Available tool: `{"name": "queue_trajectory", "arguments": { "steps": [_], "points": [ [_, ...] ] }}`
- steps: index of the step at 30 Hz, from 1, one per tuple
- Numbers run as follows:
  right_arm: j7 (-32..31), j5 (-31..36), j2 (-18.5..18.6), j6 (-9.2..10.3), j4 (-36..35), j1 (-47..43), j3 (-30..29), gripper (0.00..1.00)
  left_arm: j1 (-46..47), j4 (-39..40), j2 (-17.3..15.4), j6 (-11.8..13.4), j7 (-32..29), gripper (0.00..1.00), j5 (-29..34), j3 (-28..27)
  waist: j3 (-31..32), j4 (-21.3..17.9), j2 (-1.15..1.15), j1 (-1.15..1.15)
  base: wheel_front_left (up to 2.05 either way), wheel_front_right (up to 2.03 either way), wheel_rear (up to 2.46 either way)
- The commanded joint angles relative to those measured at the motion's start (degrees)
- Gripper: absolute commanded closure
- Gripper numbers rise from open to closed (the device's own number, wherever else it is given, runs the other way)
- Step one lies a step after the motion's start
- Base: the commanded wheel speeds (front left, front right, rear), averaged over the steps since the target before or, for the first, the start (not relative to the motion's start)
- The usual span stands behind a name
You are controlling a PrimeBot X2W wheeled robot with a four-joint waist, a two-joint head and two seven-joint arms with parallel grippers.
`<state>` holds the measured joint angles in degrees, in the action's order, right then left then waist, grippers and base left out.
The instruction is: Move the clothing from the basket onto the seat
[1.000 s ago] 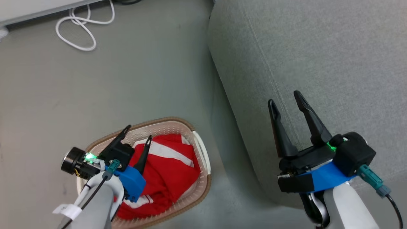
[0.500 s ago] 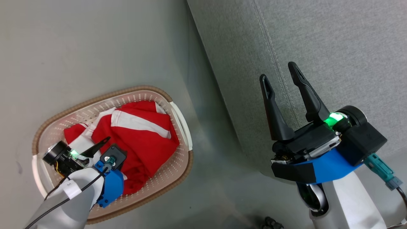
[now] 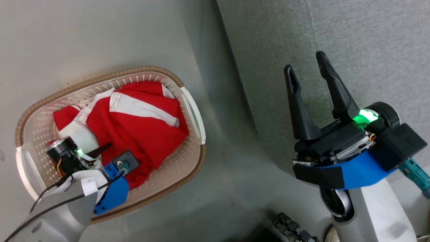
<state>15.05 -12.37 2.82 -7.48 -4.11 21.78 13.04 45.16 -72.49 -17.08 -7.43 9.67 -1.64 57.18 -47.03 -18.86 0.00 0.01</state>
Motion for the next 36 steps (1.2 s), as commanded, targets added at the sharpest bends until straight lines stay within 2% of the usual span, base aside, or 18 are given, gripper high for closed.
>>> {"name": "queue_trajectory", "arguments": {
  "steps": [1, 11, 19, 20, 21, 29, 36],
  "points": [
    [0.2, -0.19, 0.12, -0.03, -0.36, 0.97, -0.15, 0.0, 1.99, -0.35, -0.66, -0.03, -0.51, 0.0, -0.31, 2.01, -1.21, 0.47, 0.0, -0.01, 0.0, 0.0, 0.0],
    [0.2, 0.66, 0.11, -0.03, -1.77, 1.39, -1.37, 0.0, 6.27, -0.97, -2.06, -0.03, -3.5, 0.0, -0.96, 11.23, -5.02, 0.3, 0.0, -0.01, 0.0, 0.0, 0.0],
    [0.2, 1.02, 0.12, -0.03, -2.5, 0.87, -2.36, 0.0, 9.01, -1.2, -2.09, -0.04, -3.54, 0.0, -1.92, 13.18, -7.08, 0.48, 0.0, -0.01, 0.0, 0.0, 0.0],
    [0.2, 1.09, 0.12, -0.03, -2.47, 0.82, -2.44, 0.0, 9.1, -1.22, -2.04, -0.04, -3.49, 0.24, -1.93, 13.3, -7.21, 0.55, 0.0, -0.01, 0.0, 0.0, 0.0],
    [0.2, 1.15, 0.12, -0.03, -2.45, 0.78, -2.46, 0.0, 9.27, -1.25, -1.95, -0.04, -3.35, 1.0, -1.99, 13.43, -7.31, 0.58, 0.0, -0.01, 0.0, 0.0, 0.0],
    [0.2, 1.48, 0.12, -0.03, -1.74, 0.79, -2.21, 0.0, 9.81, -1.3, -0.96, -0.04, -0.4, 1.0, -2.94, 14.56, -6.31, 1.13, 0.0, -0.01, 0.0, 0.0, 0.0],
    [0.2, 1.53, 0.12, -0.03, 0.09, 0.62, -1.59, 0.0, 7.8, -0.84, 1.58, -0.04, 3.69, 1.0, -5.64, 14.87, -1.78, 2.62, 0.0, -0.01, 0.0, 0.0, 0.0]
  ]
}}
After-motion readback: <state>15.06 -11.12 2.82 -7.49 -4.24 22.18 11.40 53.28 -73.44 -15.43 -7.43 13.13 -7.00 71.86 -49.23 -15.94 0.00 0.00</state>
